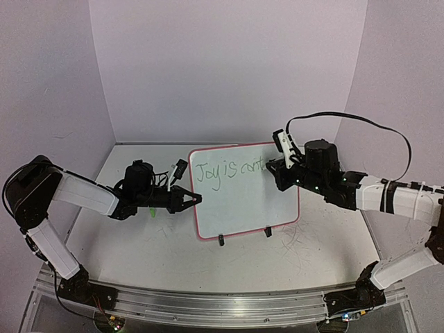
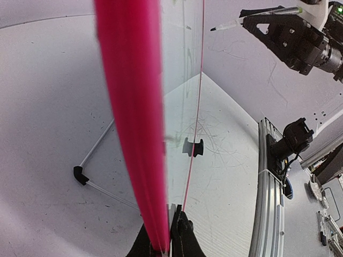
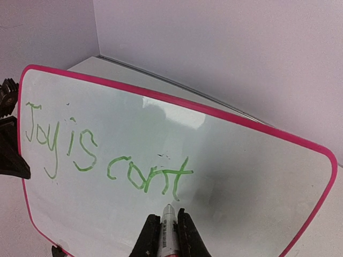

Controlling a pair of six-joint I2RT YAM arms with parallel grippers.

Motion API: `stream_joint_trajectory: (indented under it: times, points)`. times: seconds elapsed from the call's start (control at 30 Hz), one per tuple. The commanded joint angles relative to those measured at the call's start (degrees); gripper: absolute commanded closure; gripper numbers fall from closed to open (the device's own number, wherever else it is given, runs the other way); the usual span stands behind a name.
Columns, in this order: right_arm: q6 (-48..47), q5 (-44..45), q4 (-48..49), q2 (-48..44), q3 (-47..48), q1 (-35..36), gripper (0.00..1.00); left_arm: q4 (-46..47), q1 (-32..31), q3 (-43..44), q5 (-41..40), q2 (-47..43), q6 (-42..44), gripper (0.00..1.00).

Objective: Write a sentence on the whiteboard

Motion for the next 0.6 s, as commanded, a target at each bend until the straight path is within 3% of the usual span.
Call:
stream_joint_trajectory:
  times: [0.0, 0.57]
  points:
    - [0.44, -4.41, 2.11, 0.20, 2.19, -0.04, 1.00, -5.44, 1.38, -0.86, -15.74, 0.22, 2.48, 1.00]
    - [-0.60, -4.32, 2.49, -0.15, 2.08, -0.07, 1.00, -5.40, 1.31, -1.13, -19.03, -0.55, 2.31, 1.00]
